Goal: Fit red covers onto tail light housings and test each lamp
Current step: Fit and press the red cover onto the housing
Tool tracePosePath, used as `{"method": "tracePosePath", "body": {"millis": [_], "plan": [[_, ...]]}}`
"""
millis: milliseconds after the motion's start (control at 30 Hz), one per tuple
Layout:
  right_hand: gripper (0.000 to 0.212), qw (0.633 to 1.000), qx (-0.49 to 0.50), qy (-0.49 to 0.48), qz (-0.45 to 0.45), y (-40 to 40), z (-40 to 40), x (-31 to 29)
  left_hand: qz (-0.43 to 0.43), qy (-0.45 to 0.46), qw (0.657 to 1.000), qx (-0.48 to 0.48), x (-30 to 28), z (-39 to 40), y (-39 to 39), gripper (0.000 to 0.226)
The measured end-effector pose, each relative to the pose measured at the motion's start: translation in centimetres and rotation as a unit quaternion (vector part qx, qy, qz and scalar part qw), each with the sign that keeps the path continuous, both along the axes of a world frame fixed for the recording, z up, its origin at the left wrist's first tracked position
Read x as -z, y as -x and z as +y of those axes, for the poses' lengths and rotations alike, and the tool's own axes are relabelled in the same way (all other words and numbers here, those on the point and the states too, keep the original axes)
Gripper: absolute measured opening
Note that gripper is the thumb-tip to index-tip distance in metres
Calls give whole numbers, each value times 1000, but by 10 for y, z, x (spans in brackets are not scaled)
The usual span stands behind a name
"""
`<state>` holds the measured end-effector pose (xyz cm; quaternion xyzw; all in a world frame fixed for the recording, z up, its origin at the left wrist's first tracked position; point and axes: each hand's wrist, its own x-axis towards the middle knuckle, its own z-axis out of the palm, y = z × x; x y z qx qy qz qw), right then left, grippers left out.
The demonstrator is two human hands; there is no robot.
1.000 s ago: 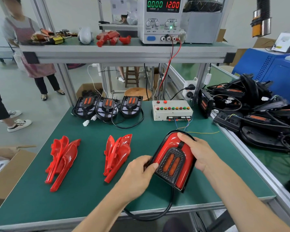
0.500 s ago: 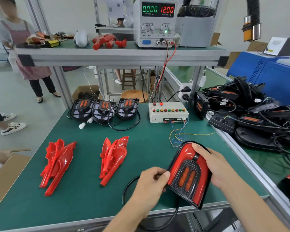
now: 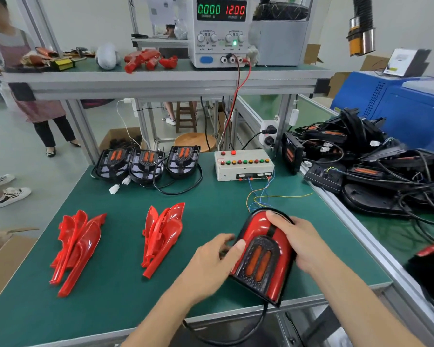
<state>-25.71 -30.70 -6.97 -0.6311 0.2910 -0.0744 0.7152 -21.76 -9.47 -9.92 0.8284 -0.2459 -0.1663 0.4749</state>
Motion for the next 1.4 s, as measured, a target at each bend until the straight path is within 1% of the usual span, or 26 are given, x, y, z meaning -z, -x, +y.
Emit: {"method": "tracePosePath", "body": {"millis": [67, 167, 200, 233, 267, 300, 333, 367, 400, 467, 533, 600, 667, 733, 767, 867, 900, 967, 1000, 1067, 1100, 1133, 1200, 1267, 1333, 1400], "plan": [[38, 1000, -18, -1, 5, -16, 11, -7, -10, -1, 1000, -23, -1, -4, -6, 44], [36, 1000, -12, -24, 6, -26, 12, -9, -11, 48, 992, -119, 0, -2, -11, 49], [34, 1000, 9, 4, -1, -22, 9, -6, 1, 75, 986, -149, 2, 0, -13, 48], [31, 997, 29, 70, 0, -15, 5, -1, 17, 99, 979, -175, 4, 2, -15, 47], [28, 984, 30, 173, 18, -6, 1, 6, 30, 112, 973, -199, 4, 4, -17, 47], [26, 954, 1, 294, 48, 3, 1, 14, 37, 115, 969, -217, 5, 6, -19, 47], [23, 911, -49, 400, 86, 12, 5, 20, 42, 112, 967, -227, 6, 7, -22, 48], [23, 868, -85, 472, 125, 20, 12, 25, 49, 111, 965, -234, 8, 7, -23, 49], [30, 842, -96, 509, 150, 26, 21, 31, 60, 114, 963, -237, 10, 7, -24, 49], [47, 827, -67, 534, 165, 37, 40, 38, 83, 105, 961, -243, 13, 6, -23, 49], [53, 795, -52, 572, 196, 44, 54, 41, 80, 72, 962, -252, 13, 5, -21, 51], [54, 762, -64, 602, 230, 48, 57, 43, 42, 30, 964, -261, 10, 3, -22, 54], [42, 748, -89, 613, 238, 48, 54, 43, 25, 2, 966, -258, 6, 2, -24, 54], [29, 755, -90, 613, 214, 47, 43, 43, 13, -41, 969, -242, 2, 1, -27, 54], [24, 778, -71, 595, 190, 47, 34, 43, 2, -68, 971, -231, 1, 0, -30, 53], [14, 911, 21, 404, 81, 48, 1, 39, -23, -127, 969, -211, -7, 0, -37, 51], [12, 933, 48, 353, 53, 49, -10, 37, -31, -153, 966, -206, -10, 1, -38, 52], [13, 943, 83, 323, 21, 49, -29, 39, -84, -212, 950, -213, -16, 2, -35, 57], [16, 944, 96, 314, 13, 49, -35, 41, -141, -226, 937, -227, -20, 2, -33, 57], [21, 950, 118, 290, 8, 45, -44, 45, -262, -161, 924, -229, -33, -8, -27, 41], [23, 955, 126, 270, 5, 43, -47, 48, -292, -110, 930, -197, -40, -18, -24, 30], [23, 959, 133, 250, 5, 41, -49, 51, -292, -66, 942, -153, -47, -32, -19, 21], [23, 964, 135, 231, 8, 38, -52, 55, -228, -46, 970, -74, -55, -68, -10, 14], [23, 966, 127, 223, 8, 35, -53, 57, -139, -92, 986, -32, -56, -107, -8, 20], [23, 969, 125, 214, 4, 35, -53, 60, -6, -114, 993, -24, -52, -139, -10, 24], [25, 968, 125, 218, -1, 34, -53, 62, 101, -90, 990, -49, -42, -163, -13, 20]]}}
